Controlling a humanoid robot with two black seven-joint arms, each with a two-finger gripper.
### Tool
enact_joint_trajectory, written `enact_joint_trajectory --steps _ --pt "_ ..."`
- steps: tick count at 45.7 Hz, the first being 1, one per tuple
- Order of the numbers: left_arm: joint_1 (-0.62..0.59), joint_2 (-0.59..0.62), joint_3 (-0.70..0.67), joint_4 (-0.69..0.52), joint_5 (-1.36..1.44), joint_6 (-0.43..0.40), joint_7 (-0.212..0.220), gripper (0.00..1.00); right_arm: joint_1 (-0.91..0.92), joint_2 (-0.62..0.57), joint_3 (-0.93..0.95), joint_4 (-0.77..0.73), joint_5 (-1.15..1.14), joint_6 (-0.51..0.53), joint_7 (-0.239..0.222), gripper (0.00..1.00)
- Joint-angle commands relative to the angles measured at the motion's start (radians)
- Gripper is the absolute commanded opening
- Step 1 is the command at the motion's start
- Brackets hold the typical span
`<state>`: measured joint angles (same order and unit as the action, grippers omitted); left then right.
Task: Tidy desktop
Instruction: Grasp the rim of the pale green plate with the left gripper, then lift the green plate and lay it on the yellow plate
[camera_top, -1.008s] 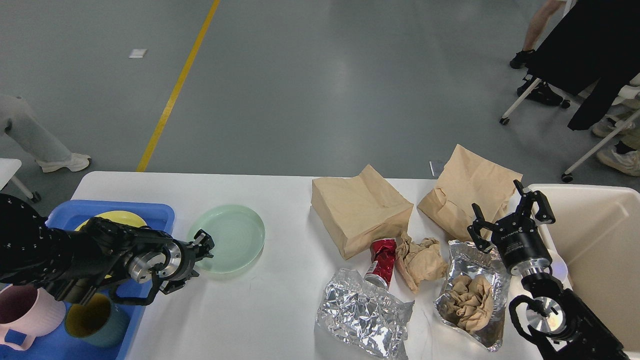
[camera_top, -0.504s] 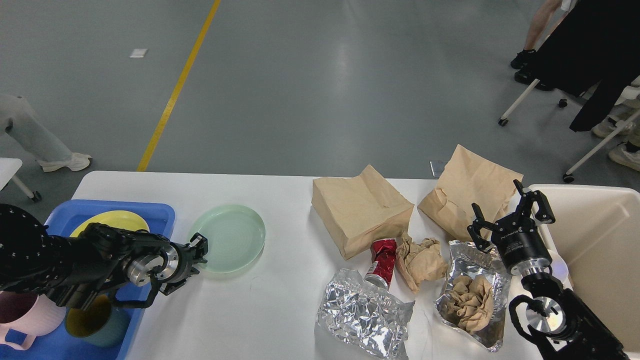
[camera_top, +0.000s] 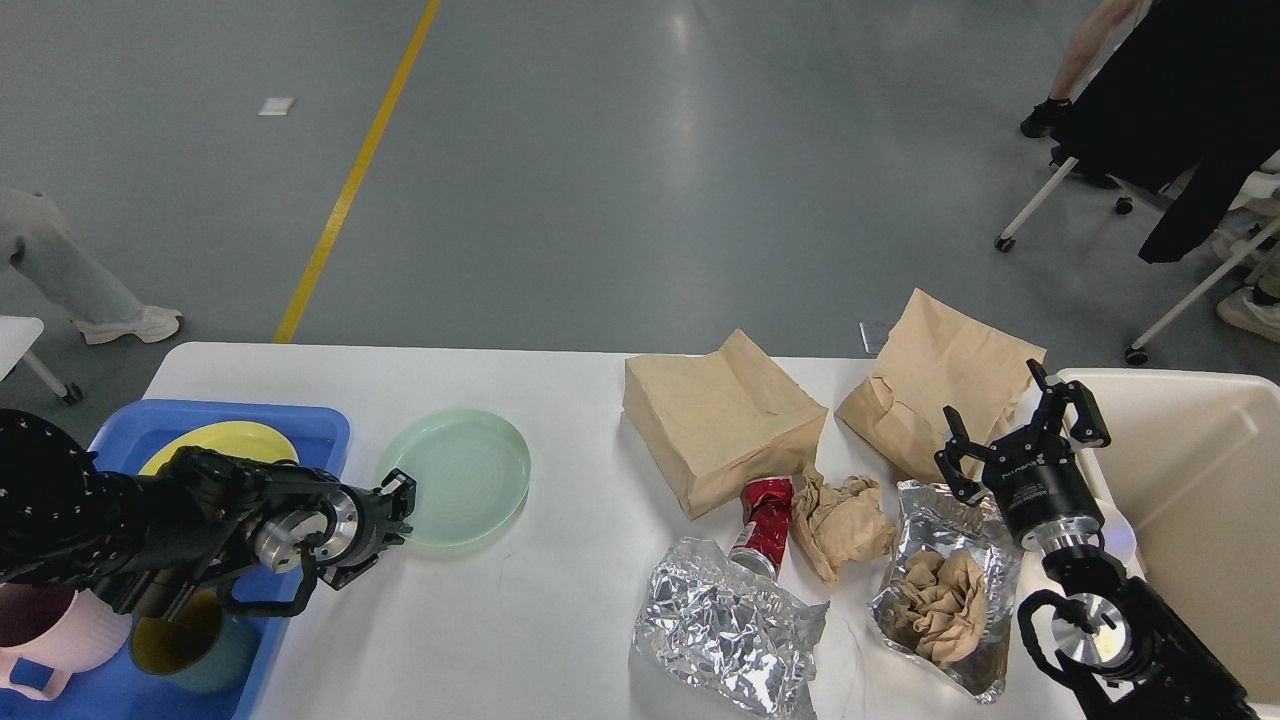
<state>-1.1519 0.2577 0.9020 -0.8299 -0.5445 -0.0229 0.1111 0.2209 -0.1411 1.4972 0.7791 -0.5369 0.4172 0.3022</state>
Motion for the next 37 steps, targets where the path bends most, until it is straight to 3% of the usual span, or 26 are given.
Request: enact_joint_trajectory --steps 1,4,25,37 --pt "0.003 0.002 -0.005 0.0 0.0 0.0 0.004 0.06 0.0 0.0 0.0 0.0 0.0 0.0 0.0 1.0" --pt "0.001 0.005 -0.006 -0.002 0.0 -0.005 0.004 0.0 0.0 0.0 0.0 -0.001 0.0 0.0 0.0 1.0" --pt "-0.032 0.018 -0.017 -0.026 0.0 -0.061 0.013 0.0 0.0 0.0 0.0 -0.001 0.0 0.0 0.0 1.0" --pt "-0.253 0.153 0.04 -0.267 0.0 -0.083 0.019 0.0 0.0 0.0 0.0 -0.001 0.0 0.0 0.0 1.0"
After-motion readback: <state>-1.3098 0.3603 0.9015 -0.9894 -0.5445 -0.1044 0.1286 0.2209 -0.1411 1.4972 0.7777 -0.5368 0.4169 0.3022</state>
